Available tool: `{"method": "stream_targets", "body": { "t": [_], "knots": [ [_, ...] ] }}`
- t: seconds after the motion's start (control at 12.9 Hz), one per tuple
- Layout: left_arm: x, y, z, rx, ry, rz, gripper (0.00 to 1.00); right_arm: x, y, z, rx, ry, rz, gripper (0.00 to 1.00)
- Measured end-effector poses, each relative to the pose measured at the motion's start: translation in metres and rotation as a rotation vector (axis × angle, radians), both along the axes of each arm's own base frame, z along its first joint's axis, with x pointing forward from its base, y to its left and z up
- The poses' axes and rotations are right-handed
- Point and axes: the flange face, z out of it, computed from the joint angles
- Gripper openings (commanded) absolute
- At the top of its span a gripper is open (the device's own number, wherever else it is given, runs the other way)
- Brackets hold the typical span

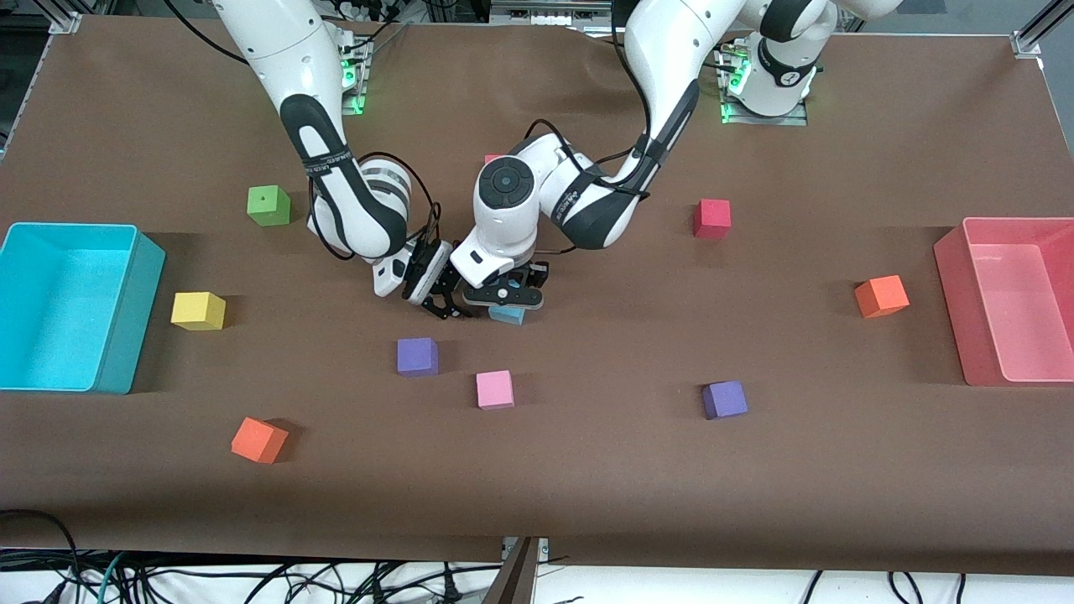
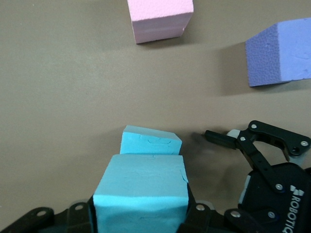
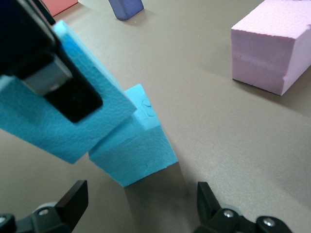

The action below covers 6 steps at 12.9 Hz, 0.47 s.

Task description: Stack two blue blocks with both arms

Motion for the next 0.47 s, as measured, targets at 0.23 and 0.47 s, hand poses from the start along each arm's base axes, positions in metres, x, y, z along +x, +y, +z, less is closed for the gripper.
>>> {"method": "stream_targets", "body": {
  "t": [0.23,0.47],
  "knots": [
    [0.0029,0.0014,-0.0090,0.000,-0.008,0.004,0.00,-0.0001,0.0004,0.0000,0.001,-0.001,0.003,1.00],
    [0.0031,0.0009,-0.0090,-0.003,-0.011,0.006,0.95,0.0000,0.0011,0.0002,-0.002,-0.009,0.020,1.00]
  ]
}}
